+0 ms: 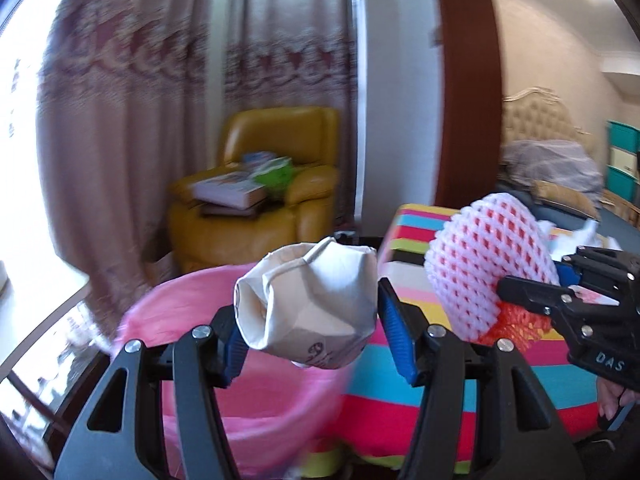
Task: Collect trash
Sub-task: 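Carry both items to the pink bin and release them from both grippers, then return both grippers to the table and grasp white tissue with the right gripper, then grasp the white foam block with the left gripper while the right holds the tissue, then carry tissue and foam block to the pink bin and open both grippers, then grasp the green zigzag cloth with the left gripper while the right grasps a pink foam net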
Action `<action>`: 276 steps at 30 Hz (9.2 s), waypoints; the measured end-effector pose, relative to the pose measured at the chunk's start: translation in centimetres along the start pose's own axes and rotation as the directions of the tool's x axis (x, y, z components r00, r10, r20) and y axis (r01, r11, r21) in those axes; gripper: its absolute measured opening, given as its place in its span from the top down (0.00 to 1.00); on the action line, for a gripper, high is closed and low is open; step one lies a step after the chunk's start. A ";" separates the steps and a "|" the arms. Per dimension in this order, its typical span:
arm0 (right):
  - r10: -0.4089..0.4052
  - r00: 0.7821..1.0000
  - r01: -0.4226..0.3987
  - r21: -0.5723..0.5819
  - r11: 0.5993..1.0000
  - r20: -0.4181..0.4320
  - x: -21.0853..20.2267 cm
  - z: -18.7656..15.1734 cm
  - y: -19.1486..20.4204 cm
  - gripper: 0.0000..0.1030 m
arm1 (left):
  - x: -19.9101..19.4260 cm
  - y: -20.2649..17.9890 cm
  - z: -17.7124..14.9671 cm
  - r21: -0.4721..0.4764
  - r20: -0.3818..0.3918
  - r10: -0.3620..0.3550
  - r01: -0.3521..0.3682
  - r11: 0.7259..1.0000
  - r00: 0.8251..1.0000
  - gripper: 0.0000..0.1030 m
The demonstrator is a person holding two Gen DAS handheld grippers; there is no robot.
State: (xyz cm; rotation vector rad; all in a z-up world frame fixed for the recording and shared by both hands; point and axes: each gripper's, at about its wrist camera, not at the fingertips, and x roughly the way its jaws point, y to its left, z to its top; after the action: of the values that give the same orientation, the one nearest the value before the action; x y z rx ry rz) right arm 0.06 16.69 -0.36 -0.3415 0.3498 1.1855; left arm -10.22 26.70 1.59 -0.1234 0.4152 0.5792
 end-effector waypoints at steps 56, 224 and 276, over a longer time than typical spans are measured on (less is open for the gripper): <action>-0.430 0.846 0.523 0.333 0.785 -0.316 -13.7 -16.5 -17.3 0.21 | 8.3 -24.1 -3.4 0.145 -0.228 -0.382 0.419 0.896 0.896 0.04; -0.545 0.808 0.579 0.472 0.665 -0.223 -16.4 -16.8 -21.3 0.24 | 9.4 -23.3 -2.2 0.092 -0.222 -0.429 0.457 0.885 0.876 0.05; -0.501 0.838 0.539 0.469 0.700 -0.216 -15.7 -18.4 -19.9 0.81 | 16.3 -32.8 -2.2 0.134 -0.333 -0.457 0.521 0.843 0.825 0.67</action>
State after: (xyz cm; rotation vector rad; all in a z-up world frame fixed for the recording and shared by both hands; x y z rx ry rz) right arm 11.86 -11.15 -8.45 0.0005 0.5749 0.4798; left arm 19.56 7.14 -7.26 -0.0977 0.7034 -0.0067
